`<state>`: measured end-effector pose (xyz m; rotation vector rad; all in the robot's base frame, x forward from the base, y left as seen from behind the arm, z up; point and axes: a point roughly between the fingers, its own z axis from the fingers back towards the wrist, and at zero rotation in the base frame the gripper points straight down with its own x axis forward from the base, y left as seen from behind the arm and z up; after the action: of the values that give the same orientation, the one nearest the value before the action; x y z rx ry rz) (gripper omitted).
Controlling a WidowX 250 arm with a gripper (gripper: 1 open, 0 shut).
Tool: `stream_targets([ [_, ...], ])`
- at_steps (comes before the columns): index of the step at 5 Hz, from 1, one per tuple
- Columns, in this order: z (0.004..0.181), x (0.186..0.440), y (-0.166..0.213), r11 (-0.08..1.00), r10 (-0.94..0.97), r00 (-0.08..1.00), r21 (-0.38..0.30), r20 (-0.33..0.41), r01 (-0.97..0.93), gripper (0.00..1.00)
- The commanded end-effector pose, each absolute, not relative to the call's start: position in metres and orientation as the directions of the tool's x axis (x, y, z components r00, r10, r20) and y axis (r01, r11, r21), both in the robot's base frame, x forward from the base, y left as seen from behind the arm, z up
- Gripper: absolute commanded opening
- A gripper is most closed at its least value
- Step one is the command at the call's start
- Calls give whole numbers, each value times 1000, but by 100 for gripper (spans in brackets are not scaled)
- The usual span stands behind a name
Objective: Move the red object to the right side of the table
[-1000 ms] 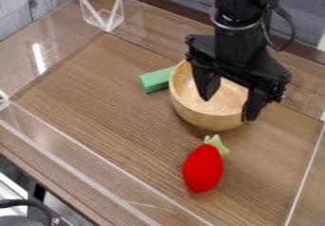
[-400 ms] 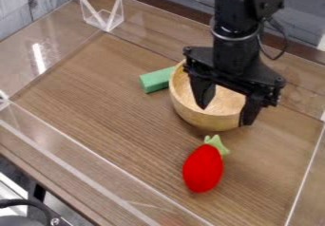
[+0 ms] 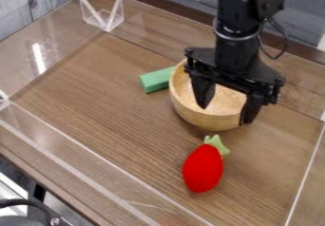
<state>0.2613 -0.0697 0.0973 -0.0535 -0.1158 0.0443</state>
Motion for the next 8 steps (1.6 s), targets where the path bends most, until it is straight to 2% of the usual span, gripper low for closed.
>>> stream_targets([
  [1,108,275,-69,997,21,985,-71,169,-9,100],
  [3,111,255,-64,996,66,982,-72,179,-54,100],
  [4,105,256,-58,997,-8,985,-70,173,20,100],
  [6,103,257,-46,997,50,983,-64,176,-40,100],
  [8,107,250,-61,998,33,985,-60,168,-23,100],
])
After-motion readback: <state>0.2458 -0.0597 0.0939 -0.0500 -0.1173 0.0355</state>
